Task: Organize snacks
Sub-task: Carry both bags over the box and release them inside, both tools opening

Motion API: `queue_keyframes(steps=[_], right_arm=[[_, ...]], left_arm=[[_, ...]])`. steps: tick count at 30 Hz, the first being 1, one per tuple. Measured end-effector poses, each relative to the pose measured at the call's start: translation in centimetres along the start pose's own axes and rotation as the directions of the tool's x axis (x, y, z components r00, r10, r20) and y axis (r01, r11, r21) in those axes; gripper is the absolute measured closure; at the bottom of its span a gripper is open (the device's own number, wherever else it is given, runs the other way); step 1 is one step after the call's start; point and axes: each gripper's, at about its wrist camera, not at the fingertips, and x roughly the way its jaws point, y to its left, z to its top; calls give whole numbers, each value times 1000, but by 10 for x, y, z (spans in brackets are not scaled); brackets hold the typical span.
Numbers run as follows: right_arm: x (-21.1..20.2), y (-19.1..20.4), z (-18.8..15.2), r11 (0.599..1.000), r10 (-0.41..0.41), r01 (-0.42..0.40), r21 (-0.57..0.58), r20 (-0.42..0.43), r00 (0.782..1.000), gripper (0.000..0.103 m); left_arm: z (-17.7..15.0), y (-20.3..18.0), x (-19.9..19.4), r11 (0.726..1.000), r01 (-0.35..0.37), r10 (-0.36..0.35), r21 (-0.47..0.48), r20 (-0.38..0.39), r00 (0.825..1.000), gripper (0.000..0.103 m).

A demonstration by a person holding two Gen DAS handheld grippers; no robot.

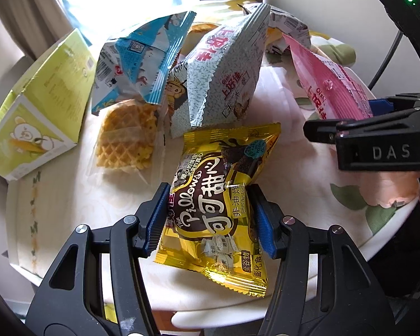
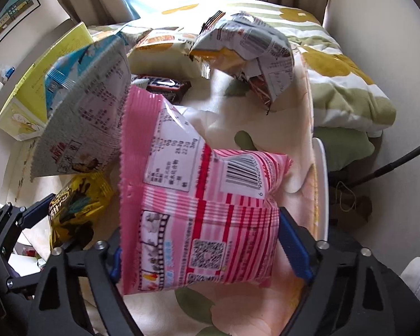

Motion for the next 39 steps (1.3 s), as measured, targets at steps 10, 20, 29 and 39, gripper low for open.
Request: queue_keyframes(steps=[10, 20, 29, 39], right_arm=[[-48, 8, -7, 1000, 12, -13, 26, 56, 998, 37], [-119, 38, -2, 999, 42, -35, -42, 186, 982, 37], [-148, 101, 47, 989, 93, -54, -141, 290, 952, 37], [-135, 197, 125, 978, 129, -60, -199, 356, 925, 37]], left_arm=[[-6, 9, -50, 1000, -8, 9, -15, 33, 999, 50], [-8, 53, -123, 989, -71, 88, -133, 127, 988, 50], [25, 139, -163, 965, -119, 176, -234, 241, 954, 50], [79, 274, -155, 955, -127, 203, -269, 276, 940, 50]])
